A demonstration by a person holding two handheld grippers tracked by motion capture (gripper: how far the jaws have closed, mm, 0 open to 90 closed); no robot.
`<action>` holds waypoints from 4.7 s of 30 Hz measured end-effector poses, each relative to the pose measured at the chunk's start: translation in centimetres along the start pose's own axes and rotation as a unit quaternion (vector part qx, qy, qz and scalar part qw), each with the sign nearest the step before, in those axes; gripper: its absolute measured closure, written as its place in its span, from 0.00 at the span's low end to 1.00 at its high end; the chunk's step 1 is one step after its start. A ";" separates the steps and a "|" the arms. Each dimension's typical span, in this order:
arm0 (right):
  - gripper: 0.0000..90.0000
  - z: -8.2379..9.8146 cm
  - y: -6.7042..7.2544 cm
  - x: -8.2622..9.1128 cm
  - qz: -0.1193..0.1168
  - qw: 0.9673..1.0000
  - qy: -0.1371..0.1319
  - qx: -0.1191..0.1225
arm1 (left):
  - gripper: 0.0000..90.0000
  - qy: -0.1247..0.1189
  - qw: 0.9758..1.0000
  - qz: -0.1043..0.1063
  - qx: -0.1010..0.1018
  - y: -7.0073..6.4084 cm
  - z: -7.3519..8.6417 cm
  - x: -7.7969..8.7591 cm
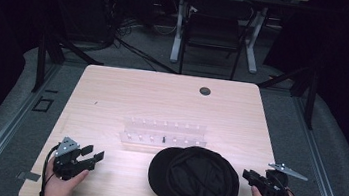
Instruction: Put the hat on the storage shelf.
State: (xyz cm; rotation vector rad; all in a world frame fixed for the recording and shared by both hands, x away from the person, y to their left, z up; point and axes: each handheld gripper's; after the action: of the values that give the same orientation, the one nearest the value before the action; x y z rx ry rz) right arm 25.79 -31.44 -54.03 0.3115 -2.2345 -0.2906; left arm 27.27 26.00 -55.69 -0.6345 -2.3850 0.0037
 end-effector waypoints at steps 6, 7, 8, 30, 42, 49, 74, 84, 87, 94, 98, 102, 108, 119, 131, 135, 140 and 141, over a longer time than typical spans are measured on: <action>0.80 -0.3 -0.1 0.5 0.002 1.000 -0.005 -0.004 | 0.54 0.006 1.000 0.010 0.005 0.0 0.0 -0.2; 0.80 -0.3 -0.1 0.5 0.000 1.000 -0.003 -0.004 | 0.54 0.007 1.000 0.010 0.005 0.0 -0.1 -0.2; 0.80 -0.3 -0.1 0.4 -0.005 1.000 0.006 -0.006 | 0.54 0.008 1.000 0.012 0.007 0.0 -0.1 -0.2; 0.80 -2.2 1.3 1.6 -0.029 0.998 0.042 -0.027 | 0.54 0.007 1.000 0.011 0.012 -0.2 0.0 0.0; 0.81 -3.7 0.9 3.9 -0.068 0.993 0.083 -0.047 | 0.54 0.009 1.000 0.010 0.011 -0.2 0.1 0.1; 0.81 -3.1 1.0 4.4 -0.074 0.991 0.101 -0.047 | 0.54 0.010 1.000 0.009 0.011 -0.2 0.1 0.1; 0.78 -1.7 2.4 1.6 -0.060 0.982 0.175 -0.023 | 0.54 0.014 1.000 0.008 0.011 -0.3 0.1 -0.1; 0.83 -2.1 2.5 1.0 -0.062 0.978 0.198 -0.028 | 0.54 0.013 1.000 0.008 0.009 -0.4 0.1 -0.2; 0.85 -2.2 2.6 0.6 -0.062 0.976 0.206 -0.029 | 0.54 0.014 1.000 0.008 0.009 -0.4 0.1 -0.2; 0.85 -2.3 2.5 -0.1 -0.068 0.970 0.231 -0.035 | 0.54 0.014 1.000 0.006 0.009 -0.3 0.1 -0.2; 0.89 -2.3 2.4 -0.2 -0.074 0.967 0.238 -0.044 | 0.54 0.012 1.000 0.007 0.010 -0.3 0.1 -0.2; 0.92 -2.4 2.4 -0.3 -0.076 0.965 0.248 -0.047 | 0.54 0.013 1.000 0.007 0.010 -0.3 0.1 -0.2; 0.96 -2.8 2.3 -0.1 -0.084 0.959 0.266 -0.045 | 0.54 0.013 1.000 0.007 0.010 -0.3 0.1 -0.2; 0.98 -3.5 2.5 0.9 -0.114 0.958 0.256 -0.057 | 0.54 0.014 1.000 0.005 0.012 -0.3 0.1 -0.3; 0.98 -4.1 2.8 2.0 -0.151 0.955 0.245 -0.071 | 0.54 0.014 1.000 0.006 0.014 -0.3 0.2 -0.3; 0.98 -4.3 3.3 2.3 -0.151 0.956 0.240 -0.077 | 0.54 0.014 1.000 0.005 0.014 -0.3 0.2 -0.3; 0.98 -4.5 3.5 2.7 -0.160 0.955 0.240 -0.063 | 0.54 0.014 1.000 0.005 0.014 -0.3 0.2 -0.3; 0.98 -4.6 3.6 2.7 -0.163 0.955 0.239 -0.063 | 0.54 0.014 1.000 0.005 0.014 -0.3 0.2 -0.3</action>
State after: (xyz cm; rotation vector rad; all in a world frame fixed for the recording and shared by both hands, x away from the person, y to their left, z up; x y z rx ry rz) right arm 27.22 -29.41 -48.10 0.6138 -1.6758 -0.4751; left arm 27.24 25.63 -55.94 -0.6304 -2.3508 0.0317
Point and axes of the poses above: each handheld gripper's, and its own axes: x roughly backward along the jaws, z roughly out of its underside, y roughly to its left, and after that the axes turned 5 degrees about y, right-handed
